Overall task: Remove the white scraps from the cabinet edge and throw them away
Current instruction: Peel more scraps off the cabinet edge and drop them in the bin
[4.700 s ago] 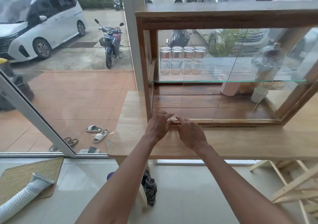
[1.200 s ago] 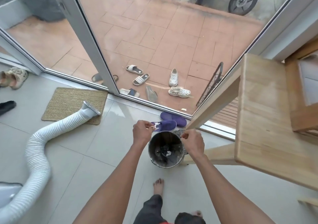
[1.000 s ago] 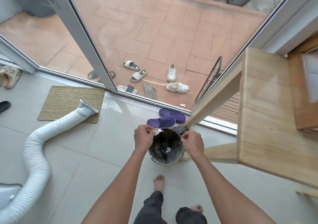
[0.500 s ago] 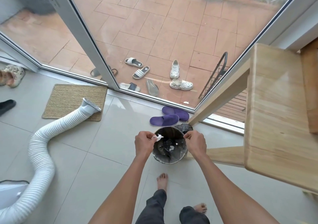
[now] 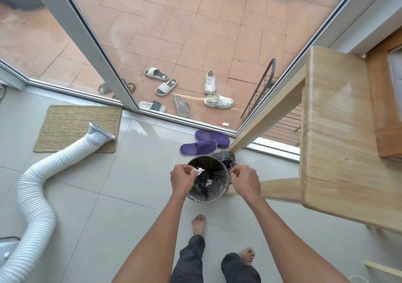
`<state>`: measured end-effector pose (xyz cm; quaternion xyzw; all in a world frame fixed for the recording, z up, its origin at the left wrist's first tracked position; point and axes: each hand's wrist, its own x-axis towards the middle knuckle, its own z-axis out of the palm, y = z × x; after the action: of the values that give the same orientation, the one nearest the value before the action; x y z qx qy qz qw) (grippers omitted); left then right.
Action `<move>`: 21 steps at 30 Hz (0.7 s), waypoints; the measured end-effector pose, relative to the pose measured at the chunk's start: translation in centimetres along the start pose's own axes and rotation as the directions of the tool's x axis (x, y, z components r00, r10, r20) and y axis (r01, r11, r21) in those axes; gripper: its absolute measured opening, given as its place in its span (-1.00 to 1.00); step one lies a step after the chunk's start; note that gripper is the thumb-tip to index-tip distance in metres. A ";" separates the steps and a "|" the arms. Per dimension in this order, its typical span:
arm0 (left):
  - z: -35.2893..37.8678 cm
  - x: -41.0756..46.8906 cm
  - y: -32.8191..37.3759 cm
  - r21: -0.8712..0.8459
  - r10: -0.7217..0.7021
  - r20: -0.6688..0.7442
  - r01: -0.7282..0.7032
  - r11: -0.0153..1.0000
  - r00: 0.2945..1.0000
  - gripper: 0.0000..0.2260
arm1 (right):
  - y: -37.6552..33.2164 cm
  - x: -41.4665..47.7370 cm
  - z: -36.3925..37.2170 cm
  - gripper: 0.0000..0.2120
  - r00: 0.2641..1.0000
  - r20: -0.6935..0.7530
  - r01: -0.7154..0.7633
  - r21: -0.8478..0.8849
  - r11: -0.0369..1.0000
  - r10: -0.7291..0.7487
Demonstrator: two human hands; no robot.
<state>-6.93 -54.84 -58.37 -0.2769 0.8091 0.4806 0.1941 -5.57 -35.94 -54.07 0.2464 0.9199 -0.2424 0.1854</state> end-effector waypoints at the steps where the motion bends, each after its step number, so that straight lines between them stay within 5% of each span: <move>1: 0.4 0.2 0.0 -0.003 0.002 0.010 -0.002 1.000 1.000 -0.89 | 0.1 0.1 -0.1 -0.87 1.000 0.000 0.003 -0.001 1.000 -0.003; 10: 2.6 1.5 -1.7 0.045 -0.011 0.221 0.001 0.999 0.975 -0.81 | 1.2 -0.1 0.0 -0.85 1.000 0.005 0.016 -0.018 1.000 -0.016; 21: -1.4 0.2 -2.3 0.311 0.147 0.134 -0.182 0.933 0.980 -0.71 | 0.3 -1.2 0.8 -0.73 0.992 -0.025 0.120 -0.022 0.993 -0.120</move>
<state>-5.72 -57.05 -59.41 -0.1460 0.8853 0.3709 0.2395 -4.22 -36.54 -54.25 0.1918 0.9378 -0.2404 0.1611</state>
